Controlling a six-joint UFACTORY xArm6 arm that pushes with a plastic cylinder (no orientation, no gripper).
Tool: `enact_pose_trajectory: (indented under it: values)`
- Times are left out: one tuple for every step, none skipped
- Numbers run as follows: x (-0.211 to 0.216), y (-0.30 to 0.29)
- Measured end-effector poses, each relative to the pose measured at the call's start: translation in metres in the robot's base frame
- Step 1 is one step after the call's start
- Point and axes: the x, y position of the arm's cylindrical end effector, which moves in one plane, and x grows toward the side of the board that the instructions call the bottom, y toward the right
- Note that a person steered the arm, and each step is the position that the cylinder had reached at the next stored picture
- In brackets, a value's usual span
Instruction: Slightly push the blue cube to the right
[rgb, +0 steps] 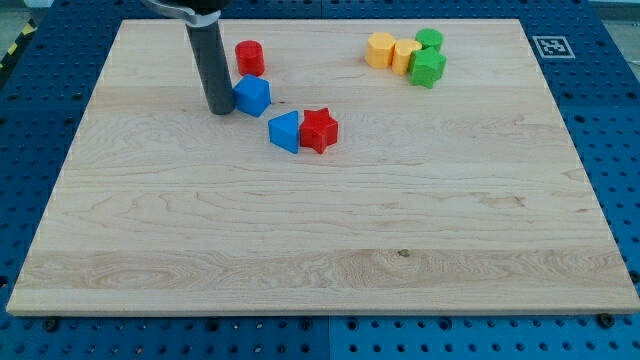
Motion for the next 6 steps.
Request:
enact_pose_trajectory:
  values:
    - [0.002,0.0]
    - [-0.012,-0.017]
    - [-0.031,-0.017]
    - [-0.031,-0.017]
    - [-0.025,-0.013]
    - [-0.014,-0.006]
